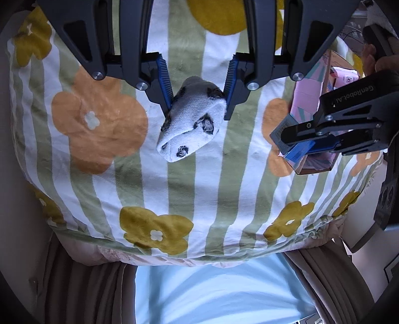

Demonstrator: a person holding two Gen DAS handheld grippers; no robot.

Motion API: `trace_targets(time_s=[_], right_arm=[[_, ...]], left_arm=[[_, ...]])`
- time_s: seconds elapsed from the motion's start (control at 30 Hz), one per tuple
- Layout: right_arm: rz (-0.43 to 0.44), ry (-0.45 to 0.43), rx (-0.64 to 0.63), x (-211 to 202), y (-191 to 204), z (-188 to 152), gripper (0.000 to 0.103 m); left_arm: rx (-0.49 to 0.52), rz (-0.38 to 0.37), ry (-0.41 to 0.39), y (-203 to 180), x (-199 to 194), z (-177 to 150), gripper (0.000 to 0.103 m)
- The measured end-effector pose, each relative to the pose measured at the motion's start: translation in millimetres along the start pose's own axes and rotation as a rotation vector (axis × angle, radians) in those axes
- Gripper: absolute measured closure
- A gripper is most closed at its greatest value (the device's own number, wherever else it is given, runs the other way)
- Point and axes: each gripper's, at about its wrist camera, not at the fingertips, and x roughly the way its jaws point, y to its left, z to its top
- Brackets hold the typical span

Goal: Organize objects
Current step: 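Carry the blue cube and panda toy into the box and open both grippers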

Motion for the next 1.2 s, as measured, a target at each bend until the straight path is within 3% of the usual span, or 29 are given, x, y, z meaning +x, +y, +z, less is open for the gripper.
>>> trace_targets(time_s=[0.13,0.37,0.8,1.2], right_arm=[[-0.010,0.012,0.014,-19,20,-2,0.068],[-0.021,0.021,0.086,-23,38,-9,0.068],[-0.024,-0.019,-0.026,-31,76,12,0.068],[0.098,-0.011,-0.222,-7,155,57,0.068]], left_arm=[[-0.068,0.053,-0.032,16,-28,-20,0.072],[-0.135,0.089,-0.040,35,-42,-50,0.072],[-0.235,0.146,-0.097,78,-73,-51,0.072],[-0.429,0.247,-0.126,153,-101,-74,0.072]])
